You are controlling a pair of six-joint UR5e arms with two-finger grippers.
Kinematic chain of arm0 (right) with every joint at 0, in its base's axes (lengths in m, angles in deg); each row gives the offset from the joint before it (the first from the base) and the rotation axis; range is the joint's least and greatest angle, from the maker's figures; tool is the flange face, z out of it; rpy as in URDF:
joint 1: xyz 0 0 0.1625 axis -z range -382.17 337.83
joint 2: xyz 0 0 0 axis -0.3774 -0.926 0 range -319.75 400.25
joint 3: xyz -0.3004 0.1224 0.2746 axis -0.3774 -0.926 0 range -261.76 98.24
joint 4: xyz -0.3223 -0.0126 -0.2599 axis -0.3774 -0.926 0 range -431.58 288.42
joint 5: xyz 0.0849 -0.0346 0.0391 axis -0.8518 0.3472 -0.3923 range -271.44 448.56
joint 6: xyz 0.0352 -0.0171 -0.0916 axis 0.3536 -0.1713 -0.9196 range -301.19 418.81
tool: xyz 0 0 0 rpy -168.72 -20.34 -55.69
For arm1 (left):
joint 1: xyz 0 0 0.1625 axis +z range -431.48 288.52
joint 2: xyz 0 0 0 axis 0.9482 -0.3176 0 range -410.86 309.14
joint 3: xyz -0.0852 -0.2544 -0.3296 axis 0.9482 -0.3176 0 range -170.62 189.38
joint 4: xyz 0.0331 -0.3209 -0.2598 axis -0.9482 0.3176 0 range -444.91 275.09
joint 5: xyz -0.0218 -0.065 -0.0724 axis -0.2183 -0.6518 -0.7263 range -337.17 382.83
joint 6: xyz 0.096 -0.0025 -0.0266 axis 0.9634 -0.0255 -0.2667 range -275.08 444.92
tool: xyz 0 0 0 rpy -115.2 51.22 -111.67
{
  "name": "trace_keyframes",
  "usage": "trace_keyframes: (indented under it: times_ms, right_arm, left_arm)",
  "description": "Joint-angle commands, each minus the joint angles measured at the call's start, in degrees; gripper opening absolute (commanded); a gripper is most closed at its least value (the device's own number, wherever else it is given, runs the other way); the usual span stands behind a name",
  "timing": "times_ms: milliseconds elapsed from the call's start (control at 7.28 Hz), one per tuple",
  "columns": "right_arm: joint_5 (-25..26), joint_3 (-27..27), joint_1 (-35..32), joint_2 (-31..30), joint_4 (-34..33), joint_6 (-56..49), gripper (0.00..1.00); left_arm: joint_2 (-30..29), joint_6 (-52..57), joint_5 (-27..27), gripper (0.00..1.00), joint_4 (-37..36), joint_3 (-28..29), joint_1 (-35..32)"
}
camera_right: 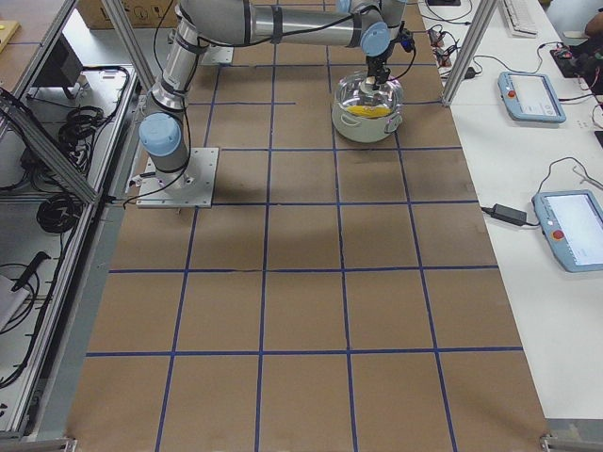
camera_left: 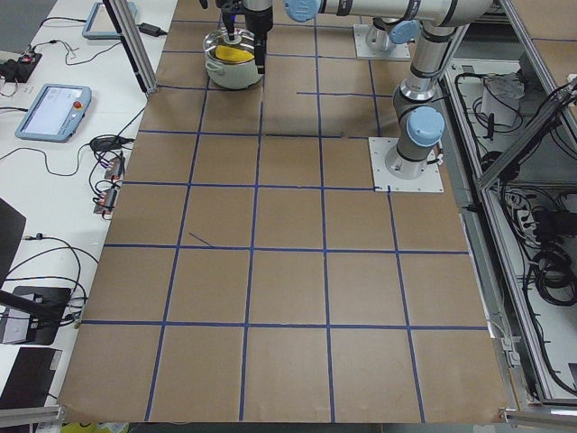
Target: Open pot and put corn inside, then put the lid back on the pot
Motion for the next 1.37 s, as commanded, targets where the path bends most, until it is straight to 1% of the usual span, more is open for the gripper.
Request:
trace_keyframes:
  times_ms: [0,275,550,687,962,1237]
  right_arm:
    - [0.30,-0.04,-0.22,-0.12,-0.06,0.55,1.00]
    - [0.22,-0.31,0.04,-0.20,-0.15,0.56,0.99]
    - [-0.05,-0.57,1.53,0.14,-5.83,-0.06,0.97]
    - [-0.05,-0.40,1.88,0.23,-6.21,-0.06,0.97]
    - [0.04,0.21,2.06,0.24,-6.30,-1.28,0.92]
    - [0.22,0.40,1.89,0.24,-6.04,-1.20,0.93]
  left_arm:
    - [0.02,0.09,0.17,1.00,0.00,0.00,0.00]
    - [0.02,0.09,0.17,1.00,0.00,0.00,0.00]
    - [0.02,0.09,0.18,1.00,0.00,0.00,0.00]
    - [0.02,0.09,0.26,1.00,0.00,-0.09,0.00]
    - [0.02,0.09,0.26,1.00,0.00,0.00,0.00]
    - [0.02,0.00,0.26,1.00,0.00,0.00,0.00]
